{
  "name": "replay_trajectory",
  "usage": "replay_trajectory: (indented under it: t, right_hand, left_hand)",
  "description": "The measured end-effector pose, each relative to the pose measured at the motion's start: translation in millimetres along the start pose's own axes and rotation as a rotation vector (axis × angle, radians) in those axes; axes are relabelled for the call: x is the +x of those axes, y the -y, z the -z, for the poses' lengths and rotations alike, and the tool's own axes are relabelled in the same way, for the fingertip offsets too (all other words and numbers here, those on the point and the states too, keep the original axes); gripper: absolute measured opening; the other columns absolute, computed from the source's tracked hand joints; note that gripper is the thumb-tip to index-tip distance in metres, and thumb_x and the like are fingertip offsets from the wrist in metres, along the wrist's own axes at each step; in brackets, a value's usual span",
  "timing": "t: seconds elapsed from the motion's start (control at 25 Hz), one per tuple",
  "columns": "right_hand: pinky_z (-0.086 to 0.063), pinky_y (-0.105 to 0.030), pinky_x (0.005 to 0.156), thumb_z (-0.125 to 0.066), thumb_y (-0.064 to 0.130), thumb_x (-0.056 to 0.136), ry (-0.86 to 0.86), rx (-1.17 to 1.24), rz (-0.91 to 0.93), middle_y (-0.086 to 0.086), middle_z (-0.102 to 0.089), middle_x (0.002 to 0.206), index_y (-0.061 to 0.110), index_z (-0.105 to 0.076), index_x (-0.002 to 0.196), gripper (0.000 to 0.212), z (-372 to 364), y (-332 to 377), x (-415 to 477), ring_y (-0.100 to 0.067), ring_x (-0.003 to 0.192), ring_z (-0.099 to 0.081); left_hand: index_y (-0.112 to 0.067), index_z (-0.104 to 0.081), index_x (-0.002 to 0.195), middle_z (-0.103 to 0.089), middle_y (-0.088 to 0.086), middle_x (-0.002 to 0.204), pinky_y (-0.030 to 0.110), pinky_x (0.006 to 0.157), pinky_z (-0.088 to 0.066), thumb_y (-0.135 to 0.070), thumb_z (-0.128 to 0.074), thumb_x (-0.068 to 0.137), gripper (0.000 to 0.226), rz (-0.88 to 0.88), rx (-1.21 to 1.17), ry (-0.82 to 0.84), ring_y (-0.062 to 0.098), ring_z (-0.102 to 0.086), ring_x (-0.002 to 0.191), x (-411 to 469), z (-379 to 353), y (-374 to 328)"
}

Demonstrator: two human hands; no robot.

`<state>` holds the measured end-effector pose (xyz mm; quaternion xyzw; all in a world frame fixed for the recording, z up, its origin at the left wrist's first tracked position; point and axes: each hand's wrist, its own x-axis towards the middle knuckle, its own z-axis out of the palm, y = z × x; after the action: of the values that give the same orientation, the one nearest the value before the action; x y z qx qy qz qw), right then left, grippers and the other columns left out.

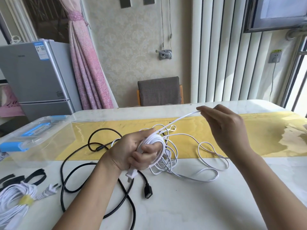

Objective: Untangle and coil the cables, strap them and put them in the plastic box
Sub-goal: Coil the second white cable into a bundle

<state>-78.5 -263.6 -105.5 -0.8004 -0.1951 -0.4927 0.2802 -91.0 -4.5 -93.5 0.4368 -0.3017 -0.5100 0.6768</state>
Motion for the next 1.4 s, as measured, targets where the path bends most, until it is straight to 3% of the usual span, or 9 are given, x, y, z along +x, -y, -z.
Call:
replay_trajectory:
  t: [0.12, 0.28, 0.48, 0.68, 0.84, 0.96, 1.04, 1.24, 1.4]
  right_hand:
    - [-0.044, -0.031, 0.048, -0.056, 0.023, 0.089, 0.131, 0.006, -0.025, 0.001, -0.053, 0.066, 0.017, -0.074, 0.099, 0.022, -13.3, -2.2, -6.8, -0.026, 0.052, -0.052]
    - [-0.044, -0.034, 0.047, -0.053, 0.029, 0.088, 0.387, -0.001, 0.005, 0.000, -0.059, 0.066, 0.023, -0.073, 0.093, 0.022, -36.7, 12.4, -23.4, -0.029, 0.057, -0.057]
    - [-0.033, -0.028, 0.047, -0.049, 0.031, 0.091, 0.644, 0.011, 0.193, 0.001, -0.060, 0.069, 0.022, -0.068, 0.090, 0.022, -54.8, 49.2, -39.9, -0.026, 0.063, -0.055]
    - [-0.028, -0.027, 0.047, -0.038, 0.035, 0.091, 0.676, 0.041, 0.259, -0.002, -0.061, 0.064, 0.022, -0.066, 0.093, 0.031, -54.6, 62.7, -43.9, -0.028, 0.059, -0.049]
    - [-0.032, -0.028, 0.041, -0.053, 0.022, 0.088, 0.657, 0.050, 0.335, 0.000, -0.052, 0.056, 0.022, -0.065, 0.084, 0.012, -45.8, 68.4, -40.4, -0.024, 0.053, -0.034]
    - [-0.029, -0.026, 0.040, -0.062, 0.009, 0.076, 0.567, 0.059, 0.368, 0.004, -0.050, 0.056, 0.023, -0.066, 0.078, 0.015, -33.1, 74.0, -34.0, -0.018, 0.051, -0.036]
    - [-0.032, -0.024, 0.044, -0.058, 0.006, 0.072, 0.454, 0.161, 0.317, 0.008, -0.057, 0.060, 0.024, -0.071, 0.087, 0.027, -23.8, 72.8, -27.2, -0.010, 0.052, -0.041]
    - [-0.040, -0.022, 0.046, -0.051, 0.007, 0.069, 0.173, 0.226, 0.109, 0.010, -0.061, 0.060, 0.016, -0.070, 0.073, 0.021, -9.2, 63.4, -13.7, -0.002, 0.052, -0.040]
    - [-0.033, -0.013, 0.052, -0.049, 0.006, 0.065, -0.068, 0.113, -0.296, 0.013, -0.051, 0.048, 0.017, -0.071, 0.072, 0.025, 13.7, 38.7, 4.4, -0.003, 0.055, -0.052]
  left_hand:
    - [-0.018, -0.037, 0.077, -0.019, -0.007, 0.045, 0.021, 0.038, -0.014, -0.034, -0.030, 0.102, 0.032, -0.217, -0.149, 0.063, 0.006, -0.016, 0.036, -4.8, -1.1, -4.1]
    - [-0.002, -0.052, 0.083, -0.024, -0.006, 0.049, 0.024, 0.046, -0.024, -0.022, -0.034, 0.101, 0.032, -0.463, -0.367, -0.120, 0.006, -0.019, 0.040, -14.0, 9.7, -11.4]
    - [-0.010, -0.053, 0.074, -0.034, -0.002, 0.052, 0.023, 0.046, -0.030, -0.028, -0.032, 0.100, 0.038, -0.715, -0.538, -0.311, 0.009, -0.027, 0.043, -11.5, 20.0, -10.7]
    - [-0.016, -0.041, 0.069, -0.034, -0.004, 0.049, 0.018, 0.039, -0.026, -0.039, -0.024, 0.104, 0.045, -0.701, 0.401, -1.374, 0.006, -0.031, 0.035, 11.5, 17.9, -3.7]
    - [-0.012, -0.048, 0.065, -0.048, 0.003, 0.068, 0.033, 0.064, -0.041, -0.029, -0.026, 0.104, 0.048, -0.565, 1.189, -1.614, 0.023, -0.054, 0.063, 21.1, 18.1, 12.8]
    - [-0.002, -0.057, 0.069, -0.057, 0.009, 0.071, 0.038, 0.071, -0.041, -0.034, -0.024, 0.103, 0.057, -0.312, 1.538, -1.542, 0.028, -0.055, 0.072, 20.1, 12.9, 15.8]
    - [-0.010, -0.054, 0.067, -0.053, -0.001, 0.071, 0.034, 0.073, -0.042, -0.042, -0.021, 0.101, 0.058, -0.272, 1.530, -1.316, 0.015, -0.054, 0.070, 19.9, 10.8, 17.1]
    - [-0.009, -0.051, 0.070, -0.044, -0.001, 0.053, 0.019, 0.041, -0.028, -0.048, -0.032, 0.100, 0.052, 0.073, 0.937, -0.905, 0.009, -0.036, 0.038, 27.5, -4.4, 25.7]
    - [-0.014, -0.038, 0.063, -0.039, -0.005, 0.038, 0.012, 0.034, -0.016, -0.056, -0.027, 0.097, 0.055, 0.316, 0.574, -0.617, 0.006, -0.024, 0.029, 24.0, -7.5, 20.2]
